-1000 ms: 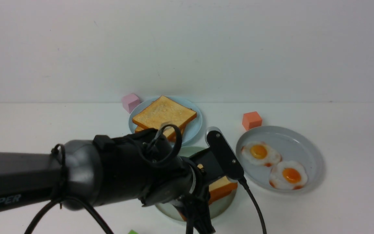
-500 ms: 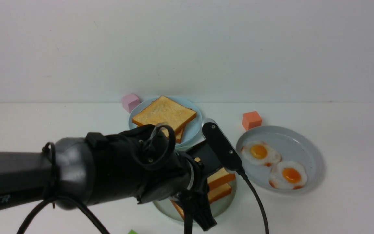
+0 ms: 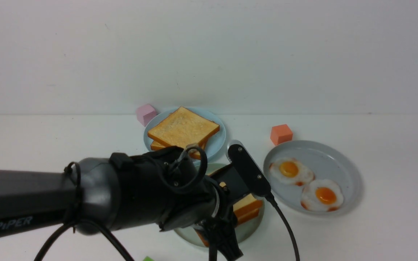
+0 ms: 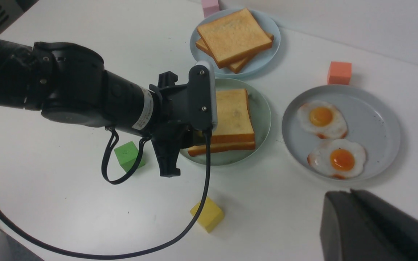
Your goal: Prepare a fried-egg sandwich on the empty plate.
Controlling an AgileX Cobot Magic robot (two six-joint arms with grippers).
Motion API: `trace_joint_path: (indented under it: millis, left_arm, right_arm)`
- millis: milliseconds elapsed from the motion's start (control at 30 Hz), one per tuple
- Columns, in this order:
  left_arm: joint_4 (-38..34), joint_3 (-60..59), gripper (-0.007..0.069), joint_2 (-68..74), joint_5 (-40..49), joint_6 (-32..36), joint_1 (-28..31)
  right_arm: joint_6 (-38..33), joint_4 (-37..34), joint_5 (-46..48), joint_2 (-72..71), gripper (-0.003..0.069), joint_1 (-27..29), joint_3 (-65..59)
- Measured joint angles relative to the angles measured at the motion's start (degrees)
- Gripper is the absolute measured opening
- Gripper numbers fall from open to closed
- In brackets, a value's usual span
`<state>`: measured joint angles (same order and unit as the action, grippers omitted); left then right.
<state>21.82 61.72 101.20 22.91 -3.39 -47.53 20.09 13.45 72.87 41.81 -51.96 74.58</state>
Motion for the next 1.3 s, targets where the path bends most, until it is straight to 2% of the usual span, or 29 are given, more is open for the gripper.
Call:
trace_joint_path:
  millis: [100, 200, 400, 467, 567, 600, 633, 733, 833, 1000, 1100, 1300]
  left_arm:
    - [0.0, 0.0, 0.0306, 0.0, 0.0, 0.0, 0.0]
    - [-0.27, 0.0, 0.0349, -0.44, 0.72, 0.0, 0.0]
    - [-6.04, -0.05, 0.0363, -8.73, 2.35, -0.04, 0.0]
    - [-8.51, -0.15, 0.0338, -13.2, 2.41, -0.04, 0.0]
    - [-11.56, -0.5, 0.0219, -26.47, 2.47, -0.04, 0.0]
    - [-11.74, -0.6, 0.0209, -28.29, 2.38, -0.04, 0.0]
    - [-12.14, -1.64, 0.0137, -33.75, 2.31, -0.04, 0.0]
    - [-13.34, -6.76, -0.0004, -47.15, 1.7, -0.04, 0.0]
    - [-15.45, -13.86, -0.0013, -58.96, -0.64, -0.04, 0.0]
    - [-18.34, -30.56, -0.0013, -76.21, -10.19, -0.63, 0.0]
    - [-18.6, -38.53, -0.0013, -83.36, -15.42, -1.16, 0.0]
    - [-18.73, -45.93, -0.0013, -89.85, -16.7, -4.57, 0.0]
  right_arm:
    - [0.0, -0.14, 0.0, 0.0, 0.0046, 0.0, 0.0]
    - [0.0, -0.25, 0.0, 0.0, 0.0049, 0.0, 0.0]
    - [0.0, -0.58, 0.0, 0.0, 0.0049, 0.0, 0.0]
    - [0.0, -0.73, 0.0, 0.0, 0.0049, 0.0, 0.0]
    - [0.0, -1.06, 0.0, 0.0, 0.0049, 0.0, 0.0]
    - [0.0, -1.06, 0.0, 0.0, 0.0049, 0.0, 0.0]
    - [0.0, -1.32, 0.0, 0.0, 0.0049, 0.0, 0.0]
    - [0.06, -2.1, 0.0, 0.0, 0.0049, 0.0, 0.0]
    - [0.06, -2.48, 0.0, 0.0, 0.005, 0.0, 0.0]
    - [0.06, -3.81, 0.0, 0.0, 0.0059, 0.0, 0.0]
    - [0.06, -3.96, 0.0, 0.0, 0.0065, 0.0, 0.0]
    - [0.15, -3.96, 0.0, 0.0, 0.0075, 0.0, 0.0]
